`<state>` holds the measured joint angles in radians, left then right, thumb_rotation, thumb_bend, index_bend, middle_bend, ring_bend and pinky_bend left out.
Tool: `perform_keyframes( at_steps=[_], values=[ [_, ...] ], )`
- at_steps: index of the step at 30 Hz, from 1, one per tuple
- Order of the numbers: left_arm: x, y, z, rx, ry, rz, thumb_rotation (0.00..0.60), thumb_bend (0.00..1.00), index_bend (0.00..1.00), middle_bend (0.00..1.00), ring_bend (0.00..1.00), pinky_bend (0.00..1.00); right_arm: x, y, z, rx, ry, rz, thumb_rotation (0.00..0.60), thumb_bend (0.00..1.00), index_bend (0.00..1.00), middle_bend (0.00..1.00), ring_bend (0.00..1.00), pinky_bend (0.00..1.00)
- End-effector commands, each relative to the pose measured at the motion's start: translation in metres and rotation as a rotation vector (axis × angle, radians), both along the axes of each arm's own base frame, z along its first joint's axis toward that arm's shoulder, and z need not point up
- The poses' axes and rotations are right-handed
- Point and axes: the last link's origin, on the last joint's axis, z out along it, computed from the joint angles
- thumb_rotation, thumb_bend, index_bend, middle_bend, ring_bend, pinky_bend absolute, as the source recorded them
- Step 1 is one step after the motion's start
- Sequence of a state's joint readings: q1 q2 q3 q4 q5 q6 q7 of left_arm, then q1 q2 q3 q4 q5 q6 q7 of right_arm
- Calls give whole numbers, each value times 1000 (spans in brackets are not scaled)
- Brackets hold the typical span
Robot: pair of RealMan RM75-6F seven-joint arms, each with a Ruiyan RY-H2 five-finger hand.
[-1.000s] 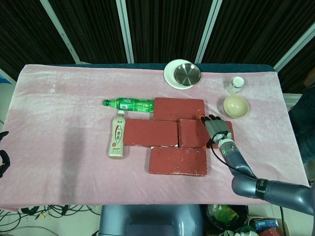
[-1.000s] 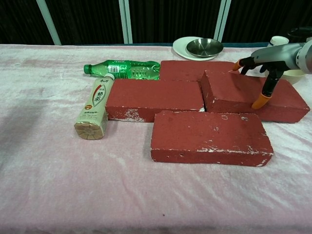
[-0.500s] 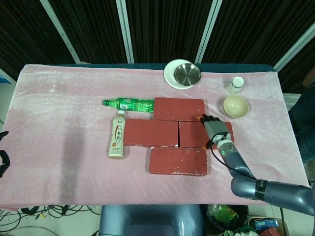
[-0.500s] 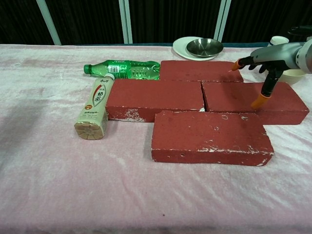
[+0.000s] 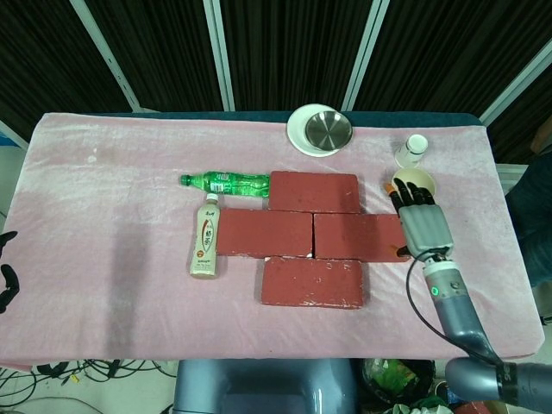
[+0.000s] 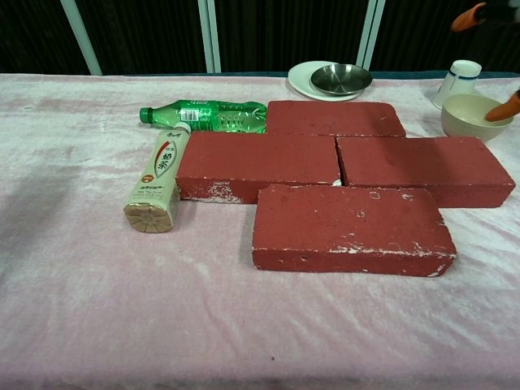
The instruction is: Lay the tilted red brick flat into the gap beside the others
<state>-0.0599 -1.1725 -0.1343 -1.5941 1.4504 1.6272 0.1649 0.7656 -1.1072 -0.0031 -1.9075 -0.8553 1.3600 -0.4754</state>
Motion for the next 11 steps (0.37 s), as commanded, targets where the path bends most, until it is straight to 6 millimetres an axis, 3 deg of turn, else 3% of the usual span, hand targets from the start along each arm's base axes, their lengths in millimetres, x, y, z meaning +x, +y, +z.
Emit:
perform_keyframes(
  at_steps=[1, 8, 11],
  values=[
    [1, -1, -1, -9, 0, 2, 600, 736, 206, 45, 0, 0, -42, 79, 25, -120, 89, 2, 600, 0, 0, 0, 0, 89],
    [4, -5, -5, -45, -62, 10, 600, 736, 206, 45, 0, 0, -79, 125, 21, -188, 63, 12, 600, 0, 0, 0, 0, 89],
    [5, -5, -4, -56, -87, 5, 600, 736, 207, 45, 0, 0, -91, 133, 20, -195, 50, 15, 600, 0, 0, 0, 0, 89]
  ],
)
